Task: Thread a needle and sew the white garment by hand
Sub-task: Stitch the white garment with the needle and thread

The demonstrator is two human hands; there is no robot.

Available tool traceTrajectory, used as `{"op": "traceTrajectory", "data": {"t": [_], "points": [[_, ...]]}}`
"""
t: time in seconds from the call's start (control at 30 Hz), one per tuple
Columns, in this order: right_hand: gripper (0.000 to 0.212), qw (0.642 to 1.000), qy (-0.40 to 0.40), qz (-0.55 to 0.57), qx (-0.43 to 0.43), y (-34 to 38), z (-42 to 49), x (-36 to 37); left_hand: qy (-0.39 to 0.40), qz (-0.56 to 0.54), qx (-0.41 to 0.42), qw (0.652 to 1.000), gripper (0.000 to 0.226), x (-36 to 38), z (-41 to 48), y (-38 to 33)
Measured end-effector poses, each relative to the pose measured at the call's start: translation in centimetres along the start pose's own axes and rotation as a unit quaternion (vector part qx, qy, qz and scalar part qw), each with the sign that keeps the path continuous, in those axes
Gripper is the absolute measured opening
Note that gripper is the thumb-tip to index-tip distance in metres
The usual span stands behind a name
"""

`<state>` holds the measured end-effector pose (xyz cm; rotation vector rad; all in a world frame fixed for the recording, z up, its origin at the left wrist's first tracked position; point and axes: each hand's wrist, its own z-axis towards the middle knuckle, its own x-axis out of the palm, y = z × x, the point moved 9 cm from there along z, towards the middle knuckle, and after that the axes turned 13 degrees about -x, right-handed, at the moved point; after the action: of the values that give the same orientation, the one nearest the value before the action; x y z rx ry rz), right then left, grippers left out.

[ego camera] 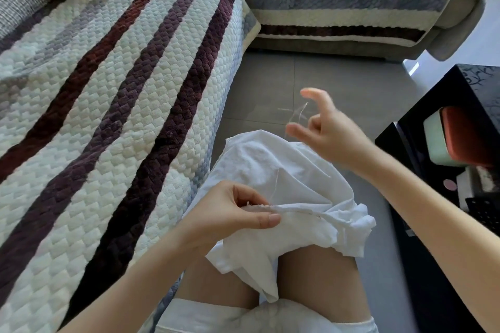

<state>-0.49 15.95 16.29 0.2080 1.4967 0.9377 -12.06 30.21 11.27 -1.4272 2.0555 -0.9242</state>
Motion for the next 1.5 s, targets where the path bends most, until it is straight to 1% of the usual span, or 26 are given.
{"op": "traceTrajectory", "data": {"t": [0.03,0.07,0.1,0.13,0.2,0.33,0.5,0.67,0.8,1.03,1.17,1.37,1.5], "points": [[0.041,0.999,0.030,-0.037,-0.023,0.4,-0.9,0.9,0.012,-0.015,-0.001,1.000,0.011,0.0,0.0,0.1],[0.026,0.997,0.044,-0.038,-0.044,0.8,-2.0,1.7,0.018,-0.023,-0.003,1.000,0.011,0.0,0.0,0.2],[0.012,0.997,0.054,-0.015,-0.057,1.2,-3.1,2.3,0.020,-0.028,-0.006,0.999,0.012,-0.1,0.1,0.3],[0.004,0.996,0.057,0.018,-0.070,1.7,-4.2,2.8,0.022,-0.033,-0.009,0.999,0.012,-0.2,0.1,0.4],[0.012,0.991,0.053,0.068,-0.101,2.6,-5.8,3.3,0.029,-0.046,-0.013,0.998,0.009,-0.2,0.3,0.4],[0.015,0.980,0.094,0.144,-0.096,3.0,-7.4,4.8,0.042,-0.047,-0.004,0.998,0.004,0.0,0.2,0.1],[0.014,0.978,0.096,0.160,-0.095,3.2,-7.8,5.1,0.035,-0.028,0.005,0.999,0.006,-0.1,0.3,0.1],[0.018,0.977,0.108,0.161,-0.090,3.1,-7.8,5.3,0.037,-0.023,0.002,0.999,0.005,-0.1,0.4,0.0],[0.014,0.976,0.112,0.168,-0.080,2.9,-7.9,5.4,0.038,-0.020,0.005,0.999,0.006,-0.1,0.3,0.0],[0.013,0.964,0.110,0.237,-0.055,2.9,-8.1,5.8,0.038,-0.015,0.013,0.999,0.007,-0.1,0.2,-0.1],[0.013,0.948,0.105,0.298,-0.043,3.1,-8.2,6.2,0.045,-0.012,0.020,0.999,0.008,0.0,0.0,-0.2],[0.012,0.906,0.091,0.413,-0.013,3.0,-8.6,7.0,0.064,-0.025,0.024,0.997,0.006,0.4,-0.2,-0.4],[0.019,0.887,0.105,0.448,-0.022,3.5,-8.8,7.7,0.071,-0.024,0.024,0.997,0.007,0.7,-0.3,-0.5]]}}
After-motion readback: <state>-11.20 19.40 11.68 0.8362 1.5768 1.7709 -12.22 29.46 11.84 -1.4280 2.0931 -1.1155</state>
